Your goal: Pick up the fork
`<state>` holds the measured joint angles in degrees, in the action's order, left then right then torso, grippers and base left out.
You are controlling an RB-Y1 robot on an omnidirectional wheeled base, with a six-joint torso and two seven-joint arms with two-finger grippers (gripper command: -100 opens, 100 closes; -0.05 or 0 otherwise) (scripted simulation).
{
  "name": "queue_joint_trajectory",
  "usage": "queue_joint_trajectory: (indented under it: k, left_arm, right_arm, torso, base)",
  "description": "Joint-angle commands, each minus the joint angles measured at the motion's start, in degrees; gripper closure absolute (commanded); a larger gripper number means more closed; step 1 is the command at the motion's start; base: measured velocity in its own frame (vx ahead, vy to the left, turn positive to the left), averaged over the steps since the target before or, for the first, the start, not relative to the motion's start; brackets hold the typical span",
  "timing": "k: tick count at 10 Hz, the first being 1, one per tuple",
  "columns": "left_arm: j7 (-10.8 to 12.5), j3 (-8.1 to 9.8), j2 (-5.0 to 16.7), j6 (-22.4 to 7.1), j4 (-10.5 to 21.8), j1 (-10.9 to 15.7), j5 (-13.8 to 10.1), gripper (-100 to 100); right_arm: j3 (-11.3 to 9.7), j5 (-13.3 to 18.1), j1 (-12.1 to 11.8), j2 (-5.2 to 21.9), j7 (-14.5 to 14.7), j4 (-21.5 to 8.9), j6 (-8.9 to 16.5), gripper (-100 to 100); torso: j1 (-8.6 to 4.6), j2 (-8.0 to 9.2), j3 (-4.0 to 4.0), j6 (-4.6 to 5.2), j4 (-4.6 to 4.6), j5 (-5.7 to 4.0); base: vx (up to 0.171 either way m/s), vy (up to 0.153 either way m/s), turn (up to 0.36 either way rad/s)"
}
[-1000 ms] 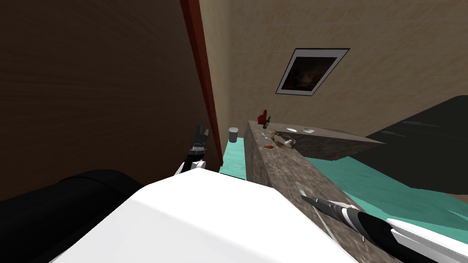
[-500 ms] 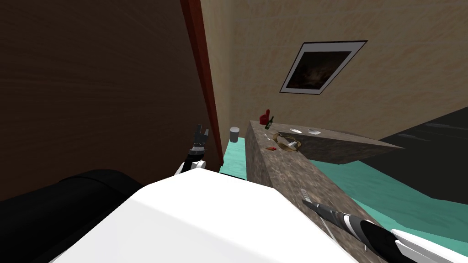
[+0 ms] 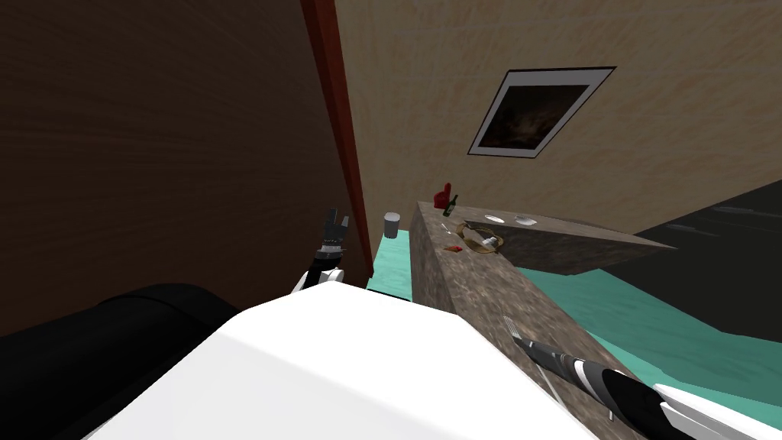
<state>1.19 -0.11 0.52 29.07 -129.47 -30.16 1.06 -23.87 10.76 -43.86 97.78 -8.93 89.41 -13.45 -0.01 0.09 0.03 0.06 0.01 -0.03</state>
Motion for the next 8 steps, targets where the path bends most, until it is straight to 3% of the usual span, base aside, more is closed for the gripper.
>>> queue_joint_trajectory:
  k: [1,2,3,6,7,8]
  left_arm:
    - [0.0,0.0,0.0,0.0,0.0,0.0,0.0,0]
    - [0.0,0.0,0.0,0.0,0.0,0.0,0.0,0]
    - [0.0,0.0,0.0,0.0,0.0,0.0,0.0,0]
    - [0.0,0.0,0.0,0.0,0.0,0.0,0.0,0]
    - [0.0,0.0,0.0,0.0,0.0,0.0,0.0,0]
    - [0.0,0.0,0.0,0.0,0.0,0.0,0.0,0]
  right_arm:
    - [0.0,0.0,0.0,0.0,0.0,0.0,0.0,100]
    - [0.0,0.0,0.0,0.0,0.0,-0.01,0.01,0]
    - [0.66,-0.66,-0.43,1.93,-0.6,0.79,-0.17,100]
    - [1.31,-1.42,-0.65,4.85,-1.65,2.02,-0.52,100]
    - [1.71,-1.56,-1.26,4.13,-1.0,1.84,-0.36,100]
    - [1.77,-1.61,-1.3,4.23,-1.03,1.9,-0.37,0]
  torso:
    - [0.0,0.0,0.0,0.0,0.0,0.0]
    - [-0.01,0.0,0.0,0.0,0.0,-0.01]
    - [-0.01,0.0,0.0,0.0,0.0,-0.01]
    - [0.07,0.13,0.08,0.02,0.03,0.03]
    - [0.07,0.13,0.08,0.03,0.03,0.02]
    - [0.03,0.09,0.05,0.01,0.02,-0.01]
  base:
    - [0.0,0.0,0.0]
    - [0.0,0.0,0.0]
    - [-0.02,0.003,-0.088]
    - [-0.03,0.009,-0.069]
    - [-0.012,0.004,-0.013]
    - [0.0,0.0,0.0]
